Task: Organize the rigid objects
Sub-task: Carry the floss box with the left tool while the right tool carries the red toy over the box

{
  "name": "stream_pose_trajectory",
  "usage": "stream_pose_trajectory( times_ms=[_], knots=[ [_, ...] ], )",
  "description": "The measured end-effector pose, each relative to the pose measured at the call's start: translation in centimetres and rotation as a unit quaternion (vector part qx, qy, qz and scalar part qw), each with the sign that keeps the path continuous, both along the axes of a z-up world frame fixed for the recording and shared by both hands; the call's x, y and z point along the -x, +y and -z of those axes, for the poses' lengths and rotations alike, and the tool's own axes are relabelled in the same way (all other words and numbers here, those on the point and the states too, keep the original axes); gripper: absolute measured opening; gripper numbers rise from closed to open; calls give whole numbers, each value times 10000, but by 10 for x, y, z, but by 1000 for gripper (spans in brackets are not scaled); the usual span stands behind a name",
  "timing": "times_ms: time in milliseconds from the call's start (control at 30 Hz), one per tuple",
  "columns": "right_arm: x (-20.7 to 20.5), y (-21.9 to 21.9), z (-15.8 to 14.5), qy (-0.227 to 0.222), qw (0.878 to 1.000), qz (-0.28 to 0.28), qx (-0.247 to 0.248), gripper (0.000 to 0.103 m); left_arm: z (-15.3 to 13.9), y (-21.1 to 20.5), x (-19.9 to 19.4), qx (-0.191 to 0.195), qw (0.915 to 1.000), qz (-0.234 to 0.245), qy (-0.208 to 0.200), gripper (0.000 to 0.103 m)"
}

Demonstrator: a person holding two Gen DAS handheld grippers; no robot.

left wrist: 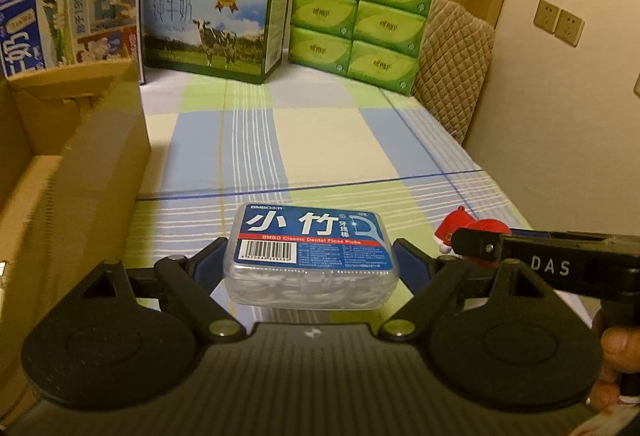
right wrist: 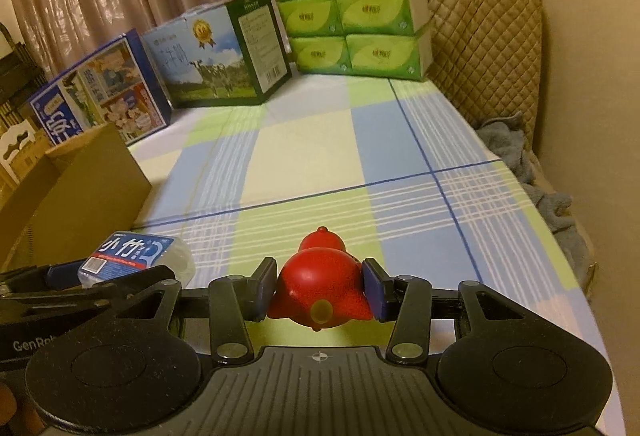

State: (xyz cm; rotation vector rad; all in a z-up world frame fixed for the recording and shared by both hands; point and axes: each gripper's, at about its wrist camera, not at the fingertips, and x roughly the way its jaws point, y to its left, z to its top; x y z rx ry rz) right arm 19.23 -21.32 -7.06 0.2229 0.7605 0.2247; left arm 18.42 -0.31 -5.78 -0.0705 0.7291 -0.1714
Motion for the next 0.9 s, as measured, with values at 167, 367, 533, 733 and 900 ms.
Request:
stream_pose_trajectory(
  times_ms=[167,367,533,733,900],
  knots=[
    [28,5,-22,-121,9999,-115,6,43,-26,7,27,-79,9999,-42,-104,84],
    [56,12,-48,-306,9994,-151,-77,43,-51,19,54,-103,9996,-194,-180,84],
    [75,21,-68,-436,9987,-249,-99,43,-68,31,75,-172,9988,-352,-279,84],
    [92,37,-87,-583,9973,-424,-103,43,-83,49,94,-186,9979,-522,-345,84],
    [101,49,-96,-666,9963,-538,-107,43,-93,65,108,-201,9969,-638,-422,84]
  ],
)
